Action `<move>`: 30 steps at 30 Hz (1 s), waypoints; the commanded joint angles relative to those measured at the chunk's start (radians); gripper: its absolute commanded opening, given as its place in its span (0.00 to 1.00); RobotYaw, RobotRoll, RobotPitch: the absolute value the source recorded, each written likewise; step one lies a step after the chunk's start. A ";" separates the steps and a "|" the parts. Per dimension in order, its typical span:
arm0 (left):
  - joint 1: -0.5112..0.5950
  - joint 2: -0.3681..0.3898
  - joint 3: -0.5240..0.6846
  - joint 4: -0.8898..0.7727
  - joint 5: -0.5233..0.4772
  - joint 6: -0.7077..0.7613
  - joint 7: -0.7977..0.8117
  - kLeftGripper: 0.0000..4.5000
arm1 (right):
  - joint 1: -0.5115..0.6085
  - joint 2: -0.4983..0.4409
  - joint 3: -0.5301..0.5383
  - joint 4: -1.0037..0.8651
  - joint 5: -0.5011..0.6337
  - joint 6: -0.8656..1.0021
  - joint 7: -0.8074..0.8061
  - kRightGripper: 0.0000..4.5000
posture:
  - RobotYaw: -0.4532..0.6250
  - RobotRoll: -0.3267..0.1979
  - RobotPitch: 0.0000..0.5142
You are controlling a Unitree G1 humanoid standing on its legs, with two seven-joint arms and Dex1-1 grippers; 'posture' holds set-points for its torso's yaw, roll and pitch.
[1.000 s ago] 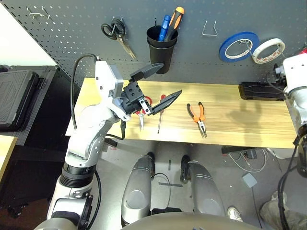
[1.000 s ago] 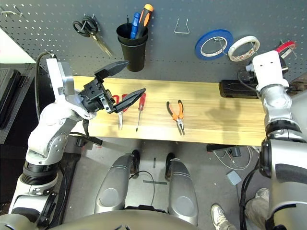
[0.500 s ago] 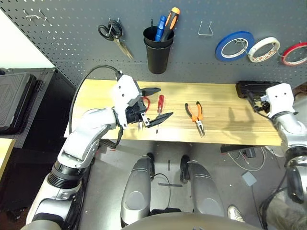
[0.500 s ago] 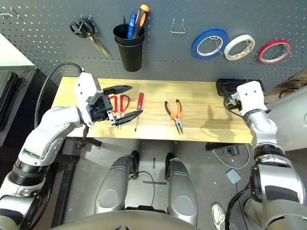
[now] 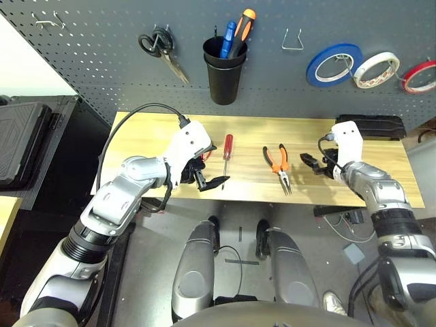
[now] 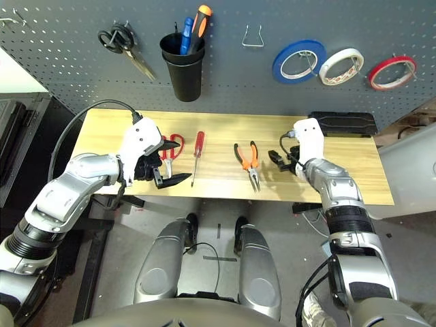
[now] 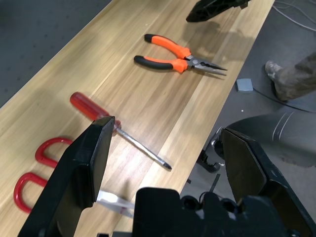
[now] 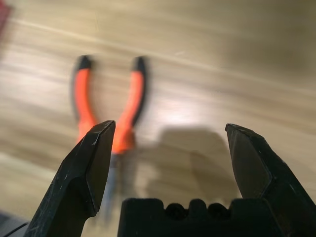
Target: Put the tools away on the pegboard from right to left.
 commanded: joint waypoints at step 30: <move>0.031 -0.015 -0.012 -0.043 0.035 0.040 0.010 1.00 | -0.354 0.207 0.113 0.706 -0.164 -0.087 -0.203 0.68 | 0.70 0.62 0.60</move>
